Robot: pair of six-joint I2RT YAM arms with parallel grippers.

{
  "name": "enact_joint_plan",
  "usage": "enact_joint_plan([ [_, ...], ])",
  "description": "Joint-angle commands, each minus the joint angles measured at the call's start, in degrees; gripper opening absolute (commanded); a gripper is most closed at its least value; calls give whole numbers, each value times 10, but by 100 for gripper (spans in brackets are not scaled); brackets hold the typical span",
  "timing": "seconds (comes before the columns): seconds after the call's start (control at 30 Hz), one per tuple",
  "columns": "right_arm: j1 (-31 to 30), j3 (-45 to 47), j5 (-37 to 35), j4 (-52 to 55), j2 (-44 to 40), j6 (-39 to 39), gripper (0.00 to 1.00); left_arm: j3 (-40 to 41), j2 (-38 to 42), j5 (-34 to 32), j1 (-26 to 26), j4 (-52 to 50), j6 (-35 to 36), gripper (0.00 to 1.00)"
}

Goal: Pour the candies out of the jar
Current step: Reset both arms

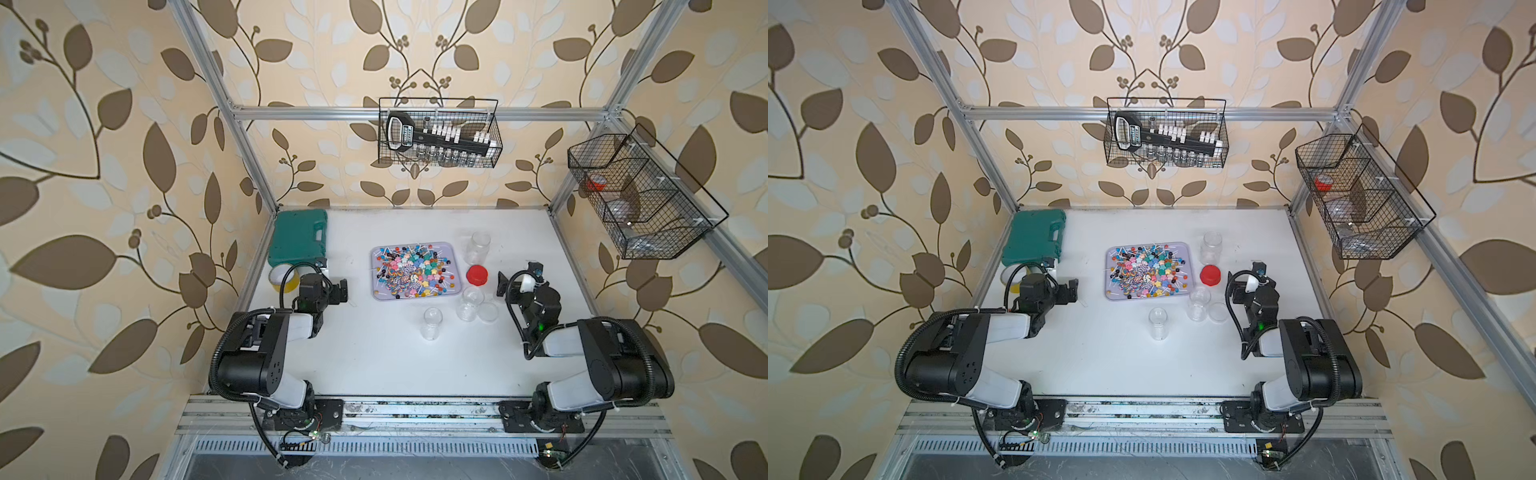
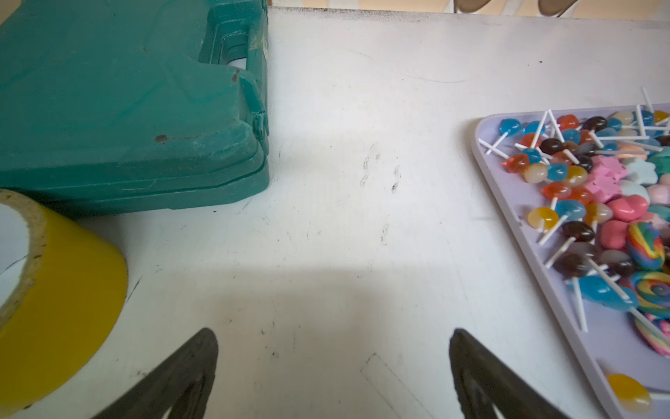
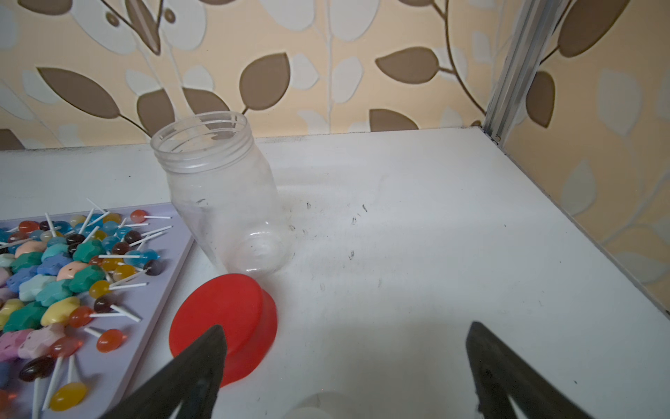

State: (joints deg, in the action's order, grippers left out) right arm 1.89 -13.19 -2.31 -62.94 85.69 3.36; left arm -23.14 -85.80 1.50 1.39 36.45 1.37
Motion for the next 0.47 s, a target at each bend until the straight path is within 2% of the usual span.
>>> enact_joint_plan([
  [0.0,0,-3,10,-18,-1,-1,99,-6,1,0,-6,31,-2,99],
  [0.43,1,-4,13,-15,0,-1,99,-6,1,1,-6,31,-2,99],
])
